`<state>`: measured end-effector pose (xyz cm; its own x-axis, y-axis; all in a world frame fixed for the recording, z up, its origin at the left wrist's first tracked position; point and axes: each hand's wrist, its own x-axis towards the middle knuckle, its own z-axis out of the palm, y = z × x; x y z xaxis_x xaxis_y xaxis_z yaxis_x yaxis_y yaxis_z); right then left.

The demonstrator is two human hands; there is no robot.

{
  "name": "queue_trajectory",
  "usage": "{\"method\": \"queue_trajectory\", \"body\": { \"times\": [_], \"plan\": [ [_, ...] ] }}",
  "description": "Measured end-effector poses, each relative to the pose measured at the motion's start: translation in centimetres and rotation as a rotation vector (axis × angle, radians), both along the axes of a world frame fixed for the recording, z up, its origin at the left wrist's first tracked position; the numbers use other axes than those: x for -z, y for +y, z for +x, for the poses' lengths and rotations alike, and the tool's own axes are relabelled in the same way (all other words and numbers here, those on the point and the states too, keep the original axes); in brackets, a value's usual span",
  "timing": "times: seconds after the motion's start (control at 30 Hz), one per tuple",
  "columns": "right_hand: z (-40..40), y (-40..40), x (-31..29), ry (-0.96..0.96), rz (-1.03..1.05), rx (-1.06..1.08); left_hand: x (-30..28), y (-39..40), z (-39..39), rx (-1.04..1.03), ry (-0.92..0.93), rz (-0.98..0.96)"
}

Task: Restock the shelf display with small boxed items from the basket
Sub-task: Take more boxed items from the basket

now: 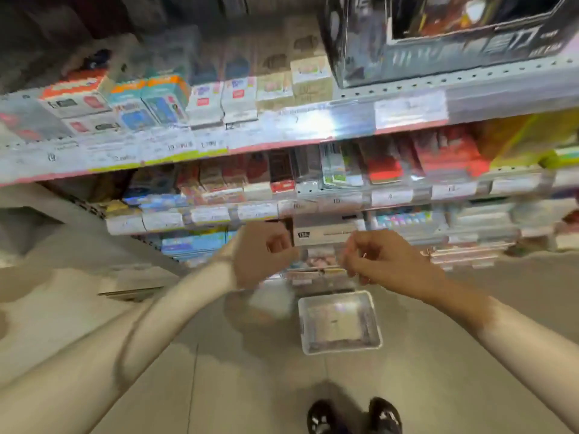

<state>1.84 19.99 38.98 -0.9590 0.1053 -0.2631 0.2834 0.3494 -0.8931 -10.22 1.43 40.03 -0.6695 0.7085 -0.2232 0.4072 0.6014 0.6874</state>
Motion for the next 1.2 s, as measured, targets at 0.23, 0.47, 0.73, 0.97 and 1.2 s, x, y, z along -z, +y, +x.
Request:
{"method": "queue_trajectory", "body": {
  "times": [0.23, 0.47, 0.73, 0.97, 1.2],
  "plan": [
    [1.4, 2.1, 15.4, -0.305, 0.053, -0.06, 14.6, -0.2, 1.9, -0.123, -0.126, -0.199],
    [3.1, 3.3, 33.4, -0.501, 0.322, -0.096, 32.0, 0.3, 4.1, -0.139, -0.288, -0.295],
    [4.0, 2.7, 53.7, -0.524, 0.319, -0.09, 54.1, 0.0, 5.5, -0.049, -0.345, -0.446],
    [3.6, 3.5, 68.6, -0.551, 0.42, -0.222, 67.9, 1.8, 5.6, 0.03, -0.395, -0.454],
    [3.2, 3.1, 79.2, -0.633, 0.593, -0.556, 79.7, 3.9, 5.9, 0.226, -0.302, -0.592]
  ]
}}
